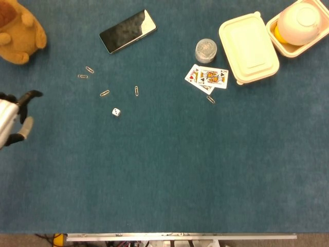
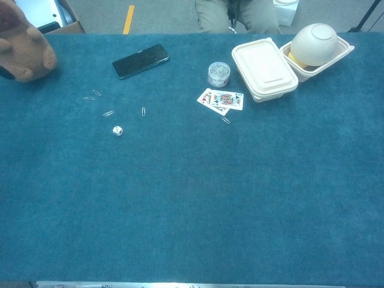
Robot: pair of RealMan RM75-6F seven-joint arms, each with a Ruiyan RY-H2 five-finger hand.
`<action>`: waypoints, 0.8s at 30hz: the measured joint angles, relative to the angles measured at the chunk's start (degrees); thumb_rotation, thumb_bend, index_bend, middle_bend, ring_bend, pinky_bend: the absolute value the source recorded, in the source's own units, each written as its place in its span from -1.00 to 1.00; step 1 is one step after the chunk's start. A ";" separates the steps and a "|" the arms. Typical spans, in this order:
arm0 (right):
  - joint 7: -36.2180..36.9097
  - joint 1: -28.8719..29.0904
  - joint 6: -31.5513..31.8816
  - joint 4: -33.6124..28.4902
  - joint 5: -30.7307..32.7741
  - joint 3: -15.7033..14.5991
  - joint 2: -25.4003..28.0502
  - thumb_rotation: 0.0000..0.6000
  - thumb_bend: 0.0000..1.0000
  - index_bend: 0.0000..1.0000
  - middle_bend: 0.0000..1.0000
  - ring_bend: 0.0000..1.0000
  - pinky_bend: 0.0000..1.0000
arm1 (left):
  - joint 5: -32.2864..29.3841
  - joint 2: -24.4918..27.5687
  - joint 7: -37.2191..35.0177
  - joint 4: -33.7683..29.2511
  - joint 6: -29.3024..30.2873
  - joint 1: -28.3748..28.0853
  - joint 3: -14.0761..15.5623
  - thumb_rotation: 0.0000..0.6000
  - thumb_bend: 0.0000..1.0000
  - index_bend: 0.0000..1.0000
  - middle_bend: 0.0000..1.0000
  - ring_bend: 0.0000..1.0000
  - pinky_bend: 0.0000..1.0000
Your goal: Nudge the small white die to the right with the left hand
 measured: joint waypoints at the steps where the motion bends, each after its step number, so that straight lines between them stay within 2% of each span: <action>1: 0.00 0.15 -0.22 0.01 0.07 0.02 0.03 1.00 -0.99 -0.69 -0.70 -0.96 -0.64 | 0.25 -0.09 0.02 0.08 -1.51 -1.07 0.09 1.00 -0.02 -0.53 0.71 0.38 0.31; 4: -0.01 0.28 -0.31 0.07 0.27 0.17 0.03 1.00 -0.99 -0.69 -0.70 -0.96 -0.64 | 0.57 -0.63 0.02 0.54 -5.50 -3.68 0.31 1.00 -0.02 -0.52 0.97 0.67 0.63; 11: -0.75 0.68 -1.38 0.11 1.40 0.41 0.01 1.00 -0.99 -0.69 -0.70 -0.96 -0.64 | -0.31 -3.66 0.66 2.46 -15.23 -9.70 0.80 1.00 -0.02 -0.55 1.00 0.96 0.95; 24: -1.16 1.38 -2.76 1.17 2.91 0.84 -0.61 1.00 -0.99 -0.69 -0.70 -0.96 -0.64 | -6.30 -10.57 2.94 6.23 -26.18 -16.41 1.35 1.00 -0.02 -0.60 1.00 1.00 1.00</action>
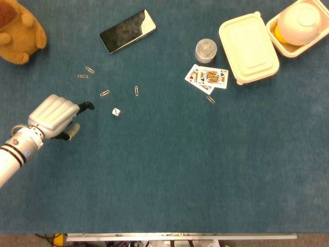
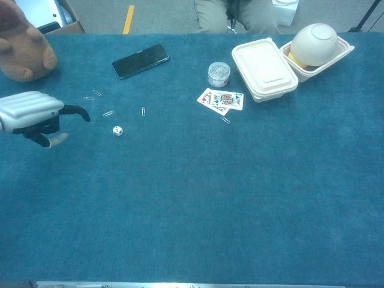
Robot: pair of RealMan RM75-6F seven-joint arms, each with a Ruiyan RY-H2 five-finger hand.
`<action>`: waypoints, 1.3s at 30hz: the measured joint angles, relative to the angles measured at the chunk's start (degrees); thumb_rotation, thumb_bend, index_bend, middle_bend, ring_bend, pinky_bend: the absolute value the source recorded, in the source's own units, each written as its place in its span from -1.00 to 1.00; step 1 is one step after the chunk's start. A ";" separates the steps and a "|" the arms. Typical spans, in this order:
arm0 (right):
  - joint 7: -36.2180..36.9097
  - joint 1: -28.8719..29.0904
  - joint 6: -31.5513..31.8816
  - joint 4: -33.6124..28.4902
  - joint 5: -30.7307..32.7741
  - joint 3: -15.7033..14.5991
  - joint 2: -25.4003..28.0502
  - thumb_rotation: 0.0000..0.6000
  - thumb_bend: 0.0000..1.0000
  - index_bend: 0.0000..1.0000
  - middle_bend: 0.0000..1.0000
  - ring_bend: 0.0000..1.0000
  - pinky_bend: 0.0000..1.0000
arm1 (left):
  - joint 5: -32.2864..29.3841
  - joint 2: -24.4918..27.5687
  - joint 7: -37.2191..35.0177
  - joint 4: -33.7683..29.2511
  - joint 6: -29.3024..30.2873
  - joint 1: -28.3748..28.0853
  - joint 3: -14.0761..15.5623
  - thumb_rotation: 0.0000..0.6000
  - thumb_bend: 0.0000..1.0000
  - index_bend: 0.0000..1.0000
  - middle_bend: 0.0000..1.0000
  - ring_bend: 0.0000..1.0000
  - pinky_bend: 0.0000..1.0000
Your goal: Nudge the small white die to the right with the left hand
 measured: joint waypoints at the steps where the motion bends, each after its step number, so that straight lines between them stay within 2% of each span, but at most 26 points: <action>1: 0.00 0.03 -0.09 0.13 0.14 0.02 -0.05 1.00 -0.99 -0.69 -0.70 -0.96 -0.64 | -0.45 -0.44 0.12 0.33 -0.43 -0.31 0.05 1.00 -0.02 -0.60 1.00 1.00 1.00; 25: 1.92 -0.76 0.47 2.12 0.88 -0.20 -0.02 1.00 -0.99 -0.69 -0.70 -0.96 -0.64 | -3.90 -7.82 -0.63 5.37 -0.68 -2.45 1.09 1.00 -0.02 -0.60 1.00 1.00 1.00; 39: 4.41 -1.29 0.60 4.38 0.78 -0.51 -0.34 1.00 -0.99 -0.69 -0.70 -0.96 -0.64 | -5.13 -9.38 0.49 4.96 -0.52 -3.09 1.59 1.00 -0.02 -0.60 1.00 1.00 1.00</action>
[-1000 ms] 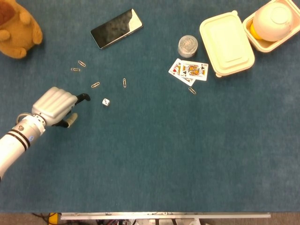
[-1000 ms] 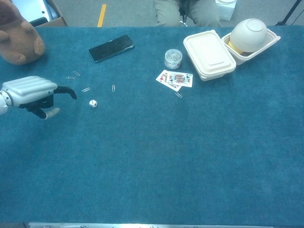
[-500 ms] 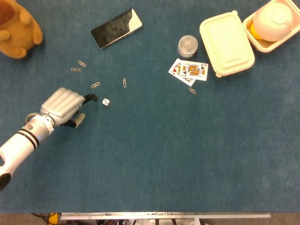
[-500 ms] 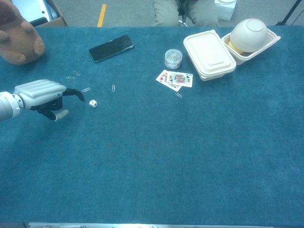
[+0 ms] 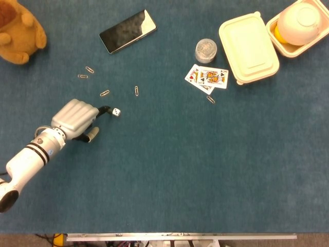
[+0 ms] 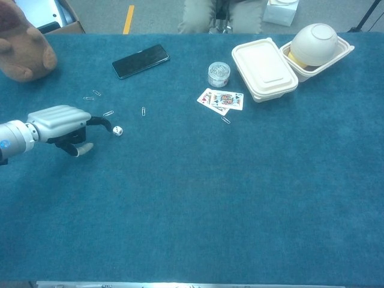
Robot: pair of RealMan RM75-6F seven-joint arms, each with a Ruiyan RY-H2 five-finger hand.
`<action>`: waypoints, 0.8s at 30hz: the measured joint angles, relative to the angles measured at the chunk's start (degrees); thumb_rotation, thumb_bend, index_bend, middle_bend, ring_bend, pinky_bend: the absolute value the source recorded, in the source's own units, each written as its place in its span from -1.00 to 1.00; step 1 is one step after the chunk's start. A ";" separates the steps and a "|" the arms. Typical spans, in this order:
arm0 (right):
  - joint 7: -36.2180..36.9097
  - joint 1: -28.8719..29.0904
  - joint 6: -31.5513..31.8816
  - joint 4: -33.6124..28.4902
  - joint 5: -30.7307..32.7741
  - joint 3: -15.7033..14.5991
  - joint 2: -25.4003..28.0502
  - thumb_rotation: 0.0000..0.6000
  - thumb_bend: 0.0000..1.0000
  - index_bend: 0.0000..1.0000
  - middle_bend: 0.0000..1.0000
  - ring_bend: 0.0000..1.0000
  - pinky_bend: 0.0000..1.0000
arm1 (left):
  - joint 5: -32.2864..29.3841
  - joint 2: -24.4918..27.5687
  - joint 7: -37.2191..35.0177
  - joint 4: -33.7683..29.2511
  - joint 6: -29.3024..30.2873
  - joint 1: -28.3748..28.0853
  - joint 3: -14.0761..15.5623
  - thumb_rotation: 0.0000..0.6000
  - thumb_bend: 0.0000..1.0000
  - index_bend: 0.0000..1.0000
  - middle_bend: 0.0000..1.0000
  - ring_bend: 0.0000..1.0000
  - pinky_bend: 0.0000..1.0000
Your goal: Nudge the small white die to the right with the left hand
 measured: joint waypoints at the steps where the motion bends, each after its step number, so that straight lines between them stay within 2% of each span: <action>1: 0.20 -0.06 0.07 0.16 0.00 0.00 0.00 1.00 -0.99 -0.69 -0.70 -0.96 -0.64 | -0.01 -0.05 0.09 -0.14 0.14 -0.03 0.02 1.00 -0.02 -0.60 1.00 1.00 1.00; 24: 3.31 -1.17 0.63 2.62 0.34 -0.09 -0.09 1.00 -0.99 -0.69 -0.70 -0.96 -0.64 | -1.03 -0.69 4.10 -2.99 1.12 -1.25 0.00 1.00 -0.02 -0.60 1.00 1.00 1.00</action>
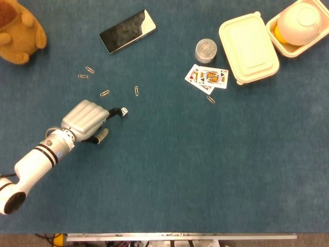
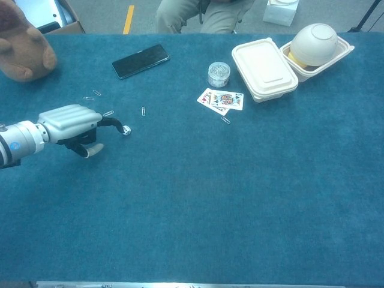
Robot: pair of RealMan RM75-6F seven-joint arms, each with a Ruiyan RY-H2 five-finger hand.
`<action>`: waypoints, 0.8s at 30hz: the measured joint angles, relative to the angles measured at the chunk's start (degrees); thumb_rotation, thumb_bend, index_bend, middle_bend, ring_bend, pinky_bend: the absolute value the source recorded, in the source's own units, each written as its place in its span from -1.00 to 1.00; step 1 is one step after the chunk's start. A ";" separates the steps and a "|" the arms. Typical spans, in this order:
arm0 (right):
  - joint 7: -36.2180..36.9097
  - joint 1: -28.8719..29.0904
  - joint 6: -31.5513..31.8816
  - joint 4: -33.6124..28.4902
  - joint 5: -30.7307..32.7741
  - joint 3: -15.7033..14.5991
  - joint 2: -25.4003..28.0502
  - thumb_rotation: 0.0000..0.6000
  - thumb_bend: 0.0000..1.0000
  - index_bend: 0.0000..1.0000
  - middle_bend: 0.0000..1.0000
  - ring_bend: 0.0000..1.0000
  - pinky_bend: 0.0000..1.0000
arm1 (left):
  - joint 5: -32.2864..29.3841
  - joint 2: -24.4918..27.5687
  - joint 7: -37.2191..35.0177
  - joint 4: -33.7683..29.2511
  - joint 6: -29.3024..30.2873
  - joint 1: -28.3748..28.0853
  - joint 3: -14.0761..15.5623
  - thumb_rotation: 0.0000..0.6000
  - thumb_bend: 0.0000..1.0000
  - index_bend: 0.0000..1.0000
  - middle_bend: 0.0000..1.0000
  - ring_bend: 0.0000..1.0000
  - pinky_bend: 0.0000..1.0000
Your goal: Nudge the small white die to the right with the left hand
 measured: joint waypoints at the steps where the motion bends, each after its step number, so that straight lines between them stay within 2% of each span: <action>1: 0.13 -0.04 0.00 0.11 0.01 -0.01 0.00 1.00 -0.99 -0.69 -0.70 -0.96 -0.64 | -0.03 -0.04 0.14 -0.10 0.05 -0.06 -0.03 1.00 -0.02 -0.60 1.00 1.00 1.00; 11: 0.91 -0.10 -0.01 0.84 -0.15 0.10 -0.18 1.00 -0.99 -0.69 -0.70 -0.96 -0.64 | -0.84 1.13 2.26 -2.00 1.25 -0.18 -0.29 1.00 -0.02 -0.60 1.00 1.00 1.00; 16: 0.90 -0.05 0.10 0.68 -0.38 0.19 -0.10 1.00 -0.99 -0.69 -0.70 -0.96 -0.64 | -1.23 2.86 3.40 -3.24 3.91 0.90 -0.35 1.00 -0.02 -0.60 1.00 0.97 1.00; 19: 0.63 -0.07 0.35 0.30 -0.55 0.23 0.02 1.00 -0.99 -0.69 -0.70 -0.96 -0.64 | -1.55 4.45 3.96 -4.40 6.86 2.25 -0.51 1.00 -0.02 -0.60 1.00 0.88 0.96; 21: 0.42 -0.12 0.51 0.03 -0.59 0.27 0.09 1.00 -0.99 -0.69 -0.70 -0.96 -0.64 | -1.70 5.61 4.38 -5.25 9.05 3.30 -0.61 1.00 -0.02 -0.60 0.99 0.73 0.85; 22: 0.25 -0.16 0.60 -0.14 -0.60 0.28 0.14 1.00 -0.99 -0.69 -0.70 -0.96 -0.64 | -1.74 6.42 4.73 -5.85 10.66 4.09 -0.64 1.00 -0.02 -0.60 0.96 0.67 0.80; 24: 0.01 -0.22 0.72 -0.42 -0.60 0.29 0.22 1.00 -0.99 -0.69 -0.70 -0.96 -0.64 | -1.75 7.63 5.40 -6.75 13.24 5.37 -0.67 1.00 -0.02 -0.60 0.78 0.45 0.68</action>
